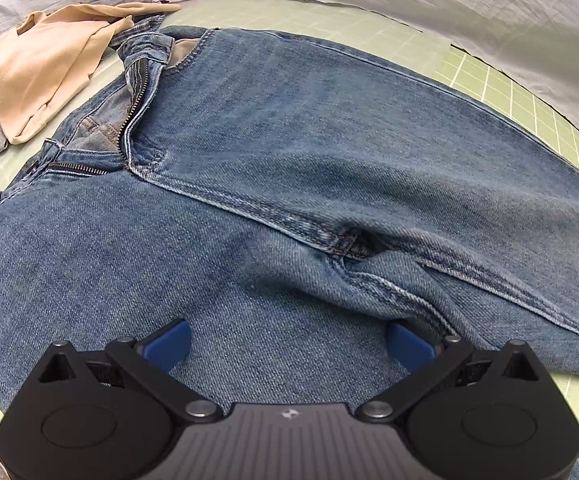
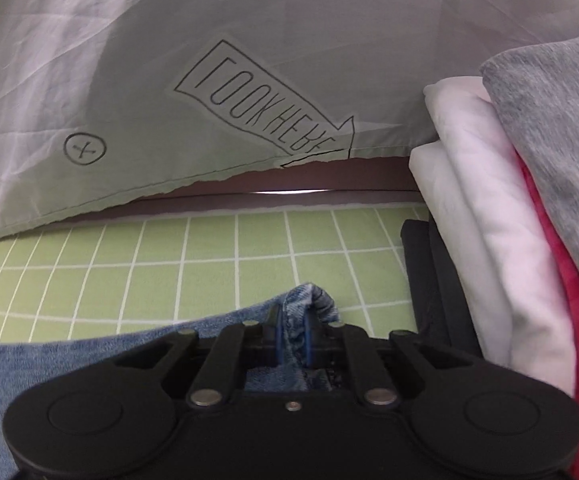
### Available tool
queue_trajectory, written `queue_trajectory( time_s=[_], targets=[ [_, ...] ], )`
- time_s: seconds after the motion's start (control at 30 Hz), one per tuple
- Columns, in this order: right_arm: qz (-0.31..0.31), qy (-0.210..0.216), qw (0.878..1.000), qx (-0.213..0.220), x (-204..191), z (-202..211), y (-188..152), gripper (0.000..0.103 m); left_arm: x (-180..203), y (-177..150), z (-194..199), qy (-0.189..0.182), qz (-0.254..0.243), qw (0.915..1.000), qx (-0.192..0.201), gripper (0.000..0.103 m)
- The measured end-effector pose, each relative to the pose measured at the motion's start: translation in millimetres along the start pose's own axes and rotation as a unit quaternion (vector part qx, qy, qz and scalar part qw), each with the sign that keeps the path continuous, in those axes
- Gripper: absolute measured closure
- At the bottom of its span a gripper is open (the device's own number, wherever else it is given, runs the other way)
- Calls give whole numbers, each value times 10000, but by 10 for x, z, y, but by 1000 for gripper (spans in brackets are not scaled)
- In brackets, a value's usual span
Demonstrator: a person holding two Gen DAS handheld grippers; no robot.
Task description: Fold clothes
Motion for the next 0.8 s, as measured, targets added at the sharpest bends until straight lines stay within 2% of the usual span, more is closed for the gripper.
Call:
queue_trajectory(
  time_s=[0.1, 0.13, 0.2, 0.23, 0.33, 0.37, 0.4, 0.5, 0.63, 0.8],
  targets=[
    [-97, -11, 9999, -62, -1, 55, 10, 88, -37, -9, 8, 3, 5, 10000, 60, 0],
    [-129, -15, 9999, -82, -1, 73, 13, 80, -50, -10, 10, 4, 0, 10000, 87, 0],
    [-193, -22, 9997, -123, -2, 109, 20, 51, -61, -19, 15, 5, -10, 9999, 131, 0],
    [-225, -26, 9996, -144, -3, 128, 23, 28, -62, -25, 17, 6, -15, 9999, 148, 0],
    [-250, 126, 9996, -64, -30, 348, -7, 19, -64, -26, 19, 14, -14, 9999, 144, 0],
    [-222, 214, 9995, -25, -42, 485, -52, 9, -59, -21, 18, 18, -13, 9999, 131, 0],
    [-195, 285, 9994, 24, -56, 639, -115, 4, -55, -19, 18, 21, -14, 9999, 116, 0],
    [-91, 407, 9990, 153, -100, 1117, -386, 2, -62, -52, 46, 21, -101, 9999, 65, 0],
    [3, 397, 9990, 192, -98, 1735, -948, 1, -73, -209, 148, 58, -333, 9994, 98, 0],
    [-491, 481, 9973, -271, 28, 2238, -1774, 1, -142, -488, 336, -131, -425, 9989, 119, 0]
  ],
)
Point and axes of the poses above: each gripper's, at about its wrist camera, not at the fingertips, and z roughly against the way its jaws point, x to its right, y to its top, the point moved 7 cm from there along -z, roughly the way its jaws point, and after that the axes turned 8 degrees about -y, right-handed, at the moved point
